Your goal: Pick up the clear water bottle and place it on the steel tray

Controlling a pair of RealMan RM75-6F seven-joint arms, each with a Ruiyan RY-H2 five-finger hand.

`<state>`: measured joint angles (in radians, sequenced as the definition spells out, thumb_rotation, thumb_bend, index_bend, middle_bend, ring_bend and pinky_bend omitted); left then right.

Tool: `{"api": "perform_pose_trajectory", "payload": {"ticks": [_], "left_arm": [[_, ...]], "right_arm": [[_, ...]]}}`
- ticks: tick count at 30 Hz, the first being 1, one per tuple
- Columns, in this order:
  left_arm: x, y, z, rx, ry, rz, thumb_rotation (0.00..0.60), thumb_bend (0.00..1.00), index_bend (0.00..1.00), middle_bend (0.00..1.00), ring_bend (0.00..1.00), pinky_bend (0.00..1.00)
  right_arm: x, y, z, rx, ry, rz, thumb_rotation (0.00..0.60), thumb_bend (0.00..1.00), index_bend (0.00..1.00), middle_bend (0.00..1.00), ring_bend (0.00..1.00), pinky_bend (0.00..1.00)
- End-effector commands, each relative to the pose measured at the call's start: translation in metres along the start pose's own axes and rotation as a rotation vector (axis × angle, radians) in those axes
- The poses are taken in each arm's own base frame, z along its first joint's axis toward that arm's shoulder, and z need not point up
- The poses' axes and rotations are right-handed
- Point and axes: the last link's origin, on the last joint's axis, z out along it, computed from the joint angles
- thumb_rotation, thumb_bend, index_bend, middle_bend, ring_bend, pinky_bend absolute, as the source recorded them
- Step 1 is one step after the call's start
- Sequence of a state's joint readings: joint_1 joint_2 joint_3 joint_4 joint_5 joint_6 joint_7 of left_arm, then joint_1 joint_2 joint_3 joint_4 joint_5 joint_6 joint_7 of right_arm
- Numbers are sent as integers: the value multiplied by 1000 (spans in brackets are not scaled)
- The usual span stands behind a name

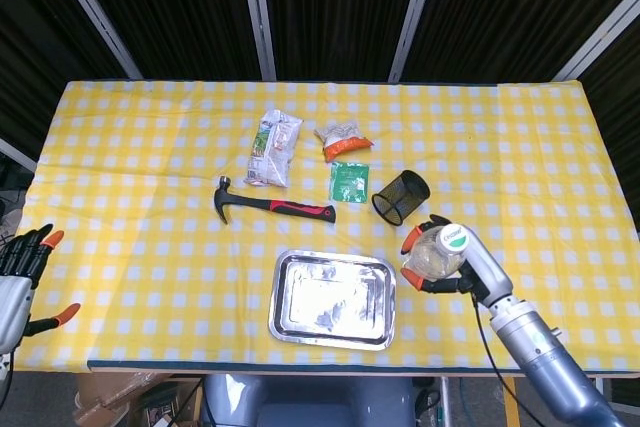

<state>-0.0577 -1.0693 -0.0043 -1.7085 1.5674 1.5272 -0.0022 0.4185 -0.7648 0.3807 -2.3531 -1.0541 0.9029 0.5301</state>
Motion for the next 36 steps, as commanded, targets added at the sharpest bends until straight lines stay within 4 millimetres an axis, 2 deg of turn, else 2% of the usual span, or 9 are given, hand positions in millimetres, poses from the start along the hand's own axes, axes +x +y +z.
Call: {"api": "perform_pose_trajectory", "payload": {"ticks": [1,5,8,11,15,19,21,26,36], "left_arm": [[2,-4,1,30,19,33,600,165,55,0,0,0],[2,-3,0,36,19,17,600,164,54,0,0,0],[4,-5,0,38,27,23,600,164,54,0,0,0],[5,-5,0,39,25,15,600,164,54,0,0,0],[4,-4,-1,32,22,17,600,164,54,0,0,0],[4,-4,-1,27,21,17,600,164,54,0,0,0],[4,-4,-1,27,20,17,600,164,54,0,0,0],[2,-3,0,25,12,22,600,164,55,0,0,0],[-3,-3,3,32,-9,39,600,164,54,0,0,0]], "right_arm": [[17,-32,1,67,-5,-53,600,1000,962,784,370,0],[34,-55,-1,77,2,-77,600,1000,962,784,370,0],[43,-62,-4,56,17,-74,600,1000,963,785,371,0],[46,-58,-8,-4,8,-78,600,1000,963,785,370,0],[38,-37,-12,-76,-31,-46,600,1000,963,785,371,0],[17,-6,-16,-130,-91,-21,600,1000,963,785,371,0],[-2,14,-17,-149,-125,24,600,1000,963,785,371,0],[-39,41,-12,-145,-160,121,600,1000,960,785,371,0],[-88,44,17,-19,-156,114,600,1000,924,785,371,0]]}}
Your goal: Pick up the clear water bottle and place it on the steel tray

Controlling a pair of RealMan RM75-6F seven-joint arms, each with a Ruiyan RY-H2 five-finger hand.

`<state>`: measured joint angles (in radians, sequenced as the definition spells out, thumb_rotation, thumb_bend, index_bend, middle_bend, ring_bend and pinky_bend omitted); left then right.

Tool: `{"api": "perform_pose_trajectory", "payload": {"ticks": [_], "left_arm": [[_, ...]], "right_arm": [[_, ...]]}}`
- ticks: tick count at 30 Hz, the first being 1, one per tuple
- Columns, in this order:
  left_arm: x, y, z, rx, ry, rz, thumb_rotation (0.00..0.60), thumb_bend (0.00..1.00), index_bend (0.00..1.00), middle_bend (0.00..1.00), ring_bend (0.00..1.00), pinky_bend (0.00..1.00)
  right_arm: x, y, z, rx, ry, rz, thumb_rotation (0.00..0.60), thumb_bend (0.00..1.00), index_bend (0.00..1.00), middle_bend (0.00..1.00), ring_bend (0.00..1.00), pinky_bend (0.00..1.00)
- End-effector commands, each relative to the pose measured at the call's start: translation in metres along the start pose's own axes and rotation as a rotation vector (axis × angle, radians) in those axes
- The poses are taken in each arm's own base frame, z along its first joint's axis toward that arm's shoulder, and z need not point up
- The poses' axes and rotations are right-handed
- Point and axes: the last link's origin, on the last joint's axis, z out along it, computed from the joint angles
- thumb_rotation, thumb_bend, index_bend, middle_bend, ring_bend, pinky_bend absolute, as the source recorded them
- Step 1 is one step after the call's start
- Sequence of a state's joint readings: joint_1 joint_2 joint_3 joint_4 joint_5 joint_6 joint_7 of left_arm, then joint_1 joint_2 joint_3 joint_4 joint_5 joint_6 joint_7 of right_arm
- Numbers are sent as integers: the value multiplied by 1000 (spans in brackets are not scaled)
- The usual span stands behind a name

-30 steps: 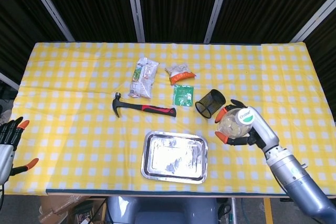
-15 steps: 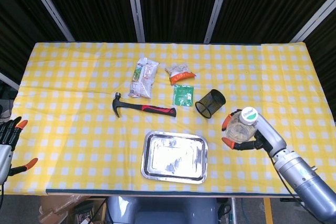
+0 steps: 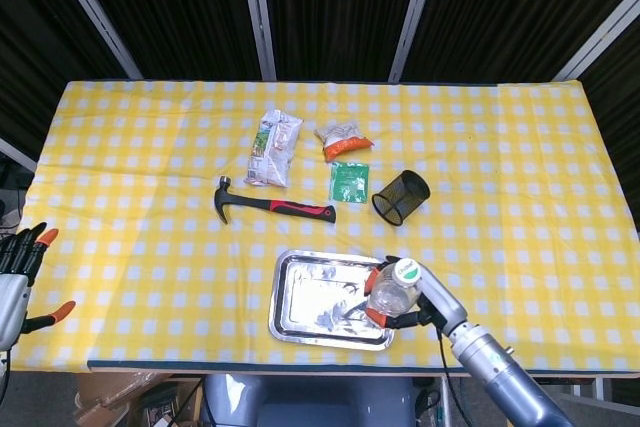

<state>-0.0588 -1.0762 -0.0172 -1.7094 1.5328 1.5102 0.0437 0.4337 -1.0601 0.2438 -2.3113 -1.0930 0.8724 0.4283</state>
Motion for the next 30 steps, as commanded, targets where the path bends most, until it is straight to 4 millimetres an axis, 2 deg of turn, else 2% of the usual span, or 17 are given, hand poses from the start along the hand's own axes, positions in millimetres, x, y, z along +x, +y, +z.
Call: {"api": "perform_pose_trajectory", "payload": {"ticks": [1,5,10,17,23,26,30], "left_arm": [[-1,0,1,1,-6,3,600,164,54,0,0,0],[-1,-1,2,12,-6,1,600,164,54,0,0,0],[-2,-2,3,18,-12,8,600,164,54,0,0,0],[-6,4,1,7,-19,19,600,164,54,0,0,0],[-8,7,-1,1,-26,24,600,165,54,0,0,0],[-8,9,-1,-3,-28,24,600,164,54,0,0,0],[-9,10,-1,-8,-31,26,600,164,54,0,0,0]], "right_arm": [[-13,6,15,29,24,-4,600,1000,924,785,371,0],[-6,16,18,21,74,-7,600,1000,924,785,371,0],[24,32,2,-3,164,-20,600,1000,924,785,370,0],[92,61,-45,-78,279,-84,600,1000,924,785,370,0],[135,85,-87,-115,345,-45,600,1000,924,785,371,0],[147,90,-95,-105,349,-35,600,1000,925,785,370,0],[138,87,-89,-66,300,-31,600,1000,924,785,371,0]]}}
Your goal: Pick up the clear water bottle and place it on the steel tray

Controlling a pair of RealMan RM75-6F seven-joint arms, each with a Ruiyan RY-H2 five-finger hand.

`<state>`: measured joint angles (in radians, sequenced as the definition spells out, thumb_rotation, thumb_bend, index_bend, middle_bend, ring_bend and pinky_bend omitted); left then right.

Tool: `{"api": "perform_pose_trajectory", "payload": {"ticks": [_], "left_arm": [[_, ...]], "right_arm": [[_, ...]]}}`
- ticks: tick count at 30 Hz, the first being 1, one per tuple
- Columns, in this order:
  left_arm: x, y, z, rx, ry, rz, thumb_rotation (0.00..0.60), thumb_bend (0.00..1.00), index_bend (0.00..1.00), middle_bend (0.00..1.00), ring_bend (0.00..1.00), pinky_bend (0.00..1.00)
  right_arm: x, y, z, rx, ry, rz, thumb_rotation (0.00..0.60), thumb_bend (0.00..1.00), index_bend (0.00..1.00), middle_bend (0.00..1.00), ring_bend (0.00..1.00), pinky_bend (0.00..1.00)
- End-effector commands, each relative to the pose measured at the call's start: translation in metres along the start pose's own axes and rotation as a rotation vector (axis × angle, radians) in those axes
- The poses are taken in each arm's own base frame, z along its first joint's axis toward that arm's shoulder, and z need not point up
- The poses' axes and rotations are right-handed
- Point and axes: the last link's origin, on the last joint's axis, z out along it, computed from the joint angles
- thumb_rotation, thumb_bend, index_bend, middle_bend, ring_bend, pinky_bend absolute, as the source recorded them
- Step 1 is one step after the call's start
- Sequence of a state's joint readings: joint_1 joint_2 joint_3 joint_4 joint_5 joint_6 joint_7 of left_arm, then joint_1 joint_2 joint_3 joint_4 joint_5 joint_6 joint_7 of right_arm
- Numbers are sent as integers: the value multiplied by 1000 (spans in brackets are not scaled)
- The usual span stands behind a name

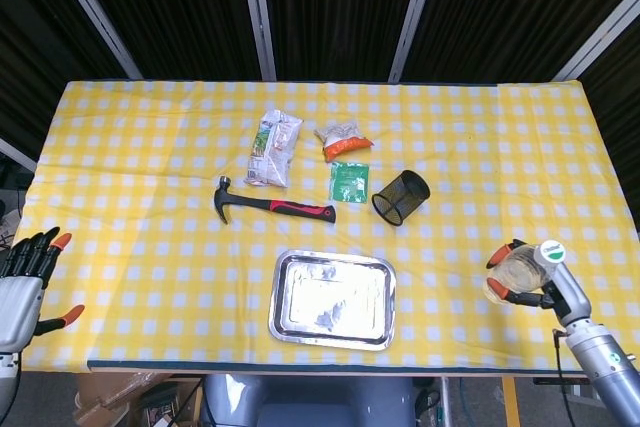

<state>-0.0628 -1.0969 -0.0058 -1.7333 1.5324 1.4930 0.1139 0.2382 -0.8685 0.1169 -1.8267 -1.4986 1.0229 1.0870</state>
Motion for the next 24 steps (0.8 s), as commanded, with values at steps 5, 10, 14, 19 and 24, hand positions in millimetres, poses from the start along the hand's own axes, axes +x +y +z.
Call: {"api": "perform_pose_trajectory", "payload": {"ticks": [5,10,14,19,24], "left_arm": [[1,-1,0,4,0,-7,600,164,54,0,0,0],[2,-5,2,12,-3,-17,600,164,54,0,0,0],[2,-5,3,3,-10,-24,600,164,54,0,0,0],[3,-7,3,2,-18,-33,600,164,54,0,0,0],[5,-11,4,15,-20,-43,600,165,54,0,0,0]], "right_arm": [[-44,-26,12,125,-128,37,600,1000,925,785,370,0],[-97,-60,33,220,-217,50,600,1000,925,785,370,0],[-149,-84,47,261,-275,90,600,1000,925,785,370,0],[-200,-98,63,277,-340,99,600,1000,925,785,370,0],[-209,-86,67,234,-308,80,600,1000,925,785,370,0]]}}
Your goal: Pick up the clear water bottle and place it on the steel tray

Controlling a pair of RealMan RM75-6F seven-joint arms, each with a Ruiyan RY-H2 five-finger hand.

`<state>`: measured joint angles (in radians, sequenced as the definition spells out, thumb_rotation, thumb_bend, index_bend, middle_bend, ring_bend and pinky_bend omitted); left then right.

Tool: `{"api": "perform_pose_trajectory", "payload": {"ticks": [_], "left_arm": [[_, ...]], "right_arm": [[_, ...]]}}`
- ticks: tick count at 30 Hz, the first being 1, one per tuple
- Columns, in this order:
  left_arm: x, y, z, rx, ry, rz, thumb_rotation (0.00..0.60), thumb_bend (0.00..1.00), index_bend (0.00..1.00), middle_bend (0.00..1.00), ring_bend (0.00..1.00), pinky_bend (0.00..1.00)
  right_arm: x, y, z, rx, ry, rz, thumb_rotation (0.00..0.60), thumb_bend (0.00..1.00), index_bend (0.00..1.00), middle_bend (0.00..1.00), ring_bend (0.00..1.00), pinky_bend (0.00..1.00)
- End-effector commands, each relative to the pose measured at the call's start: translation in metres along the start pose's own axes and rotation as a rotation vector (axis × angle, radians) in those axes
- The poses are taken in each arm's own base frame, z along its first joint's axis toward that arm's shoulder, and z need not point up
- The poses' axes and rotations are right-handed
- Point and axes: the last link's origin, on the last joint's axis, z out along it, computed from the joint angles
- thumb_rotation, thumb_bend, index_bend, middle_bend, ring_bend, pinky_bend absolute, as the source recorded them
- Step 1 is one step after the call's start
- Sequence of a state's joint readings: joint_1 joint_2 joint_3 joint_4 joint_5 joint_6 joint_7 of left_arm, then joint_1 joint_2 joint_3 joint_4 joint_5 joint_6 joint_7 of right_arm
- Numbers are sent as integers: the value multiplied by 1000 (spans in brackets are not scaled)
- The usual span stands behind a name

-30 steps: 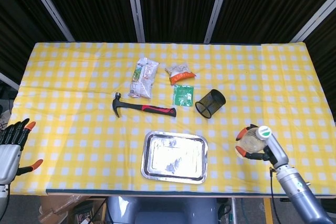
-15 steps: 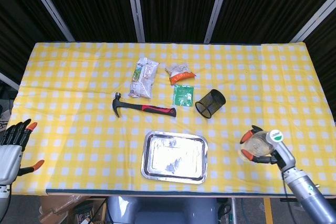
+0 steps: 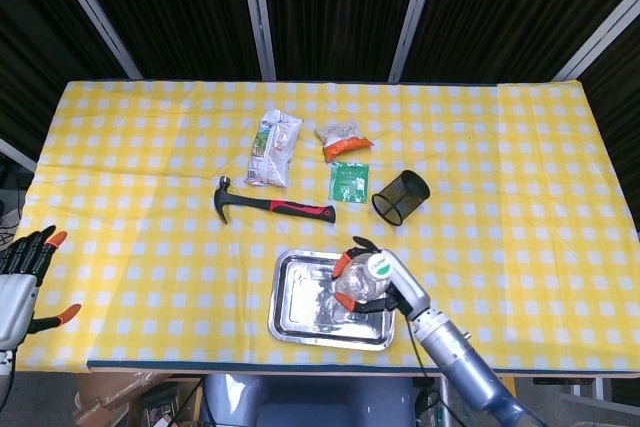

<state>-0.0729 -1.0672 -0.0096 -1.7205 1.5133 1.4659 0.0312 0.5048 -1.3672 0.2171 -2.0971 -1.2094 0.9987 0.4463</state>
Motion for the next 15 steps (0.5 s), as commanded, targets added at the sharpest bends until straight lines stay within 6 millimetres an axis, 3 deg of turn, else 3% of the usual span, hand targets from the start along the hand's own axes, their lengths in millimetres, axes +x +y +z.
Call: {"api": "perform_pose_trajectory", "payload": {"ticks": [1,8,15], "left_arm": [[1,-2,0,4,-1,-2,600,165,54,0,0,0],[1,-2,-1,9,-3,1,600,164,54,0,0,0],[-4,4,-1,-1,-14,22,600,164,54,0,0,0]], "right_arm": [[-5,2,5,-12,15,9,600,1000,925,785,370,0],[42,15,-19,-57,129,3,600,1000,924,785,371,0],[110,34,-75,-132,253,-76,600,1000,924,785,371,0]]}}
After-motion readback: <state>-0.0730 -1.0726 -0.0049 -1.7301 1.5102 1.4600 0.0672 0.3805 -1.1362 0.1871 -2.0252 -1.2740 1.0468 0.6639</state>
